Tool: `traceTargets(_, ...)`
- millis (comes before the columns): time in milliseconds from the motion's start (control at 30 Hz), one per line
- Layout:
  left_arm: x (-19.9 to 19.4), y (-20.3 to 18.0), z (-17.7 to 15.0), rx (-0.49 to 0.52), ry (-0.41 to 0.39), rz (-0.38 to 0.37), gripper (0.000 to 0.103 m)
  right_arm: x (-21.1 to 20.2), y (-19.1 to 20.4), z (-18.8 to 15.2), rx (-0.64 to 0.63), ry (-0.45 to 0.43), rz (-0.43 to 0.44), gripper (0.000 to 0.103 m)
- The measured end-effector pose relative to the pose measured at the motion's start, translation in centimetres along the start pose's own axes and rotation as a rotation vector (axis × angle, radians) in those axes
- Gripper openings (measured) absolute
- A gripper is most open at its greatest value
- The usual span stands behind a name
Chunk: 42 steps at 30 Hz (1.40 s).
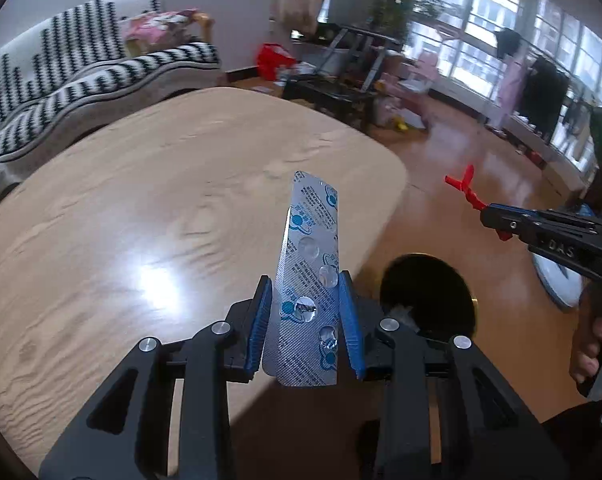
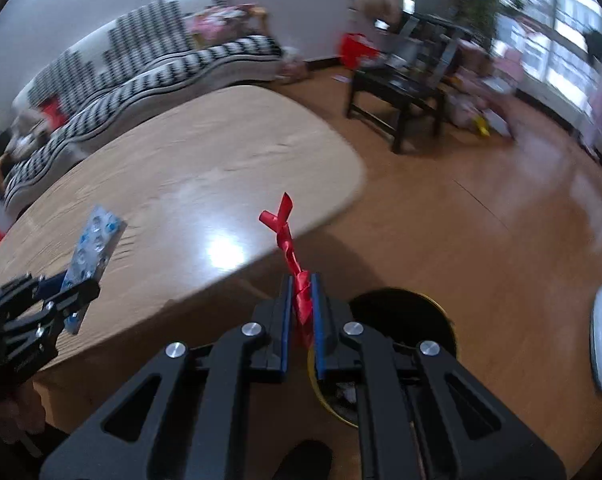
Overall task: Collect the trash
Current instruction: 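Carry the blister pack and red ribbon over the black bin with both tools, then open both tools to drop the blister pack and ribbon into the bin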
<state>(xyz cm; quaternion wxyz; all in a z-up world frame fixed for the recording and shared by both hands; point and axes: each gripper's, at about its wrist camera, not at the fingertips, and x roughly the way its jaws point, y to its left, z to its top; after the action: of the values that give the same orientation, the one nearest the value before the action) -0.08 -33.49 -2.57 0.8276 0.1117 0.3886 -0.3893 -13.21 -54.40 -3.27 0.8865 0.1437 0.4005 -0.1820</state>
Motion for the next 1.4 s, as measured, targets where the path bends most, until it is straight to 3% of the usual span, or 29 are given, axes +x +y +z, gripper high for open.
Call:
traceTargets(167, 2.9, -4.3, -0.1, 0.032, 0.043, -0.117, 0.033, 0.2, -6.5, -1.5, 0.160, 0.063, -0.062, 0.010)
traceTargets(333, 5.1, -8.5, -1.1, 0.068, 0.086, -0.198, 0.033, 0.5, -9.5, -2.5, 0.254, 0.098, -0.088, 0.010)
traceTargets(533, 7.2, -11.1, -1.6, 0.085, 0.123, -0.227, 0.033, 0.8, -9.4, -2.4, 0.252, 0.110, -0.089, 0.010)
traceTargets(1000, 9.1, -12.3, -0.9, 0.091, 0.145, -0.255, 0.033, 1.7, -9.8, -2.3, 0.262, 0.133, -0.097, 0.010)
traceTargets(1400, 12.9, -13.4, -0.4, 0.088, 0.200, -0.270, 0.034, 3.0, -10.1, -2.7, 0.277, 0.173, -0.105, 0.010)
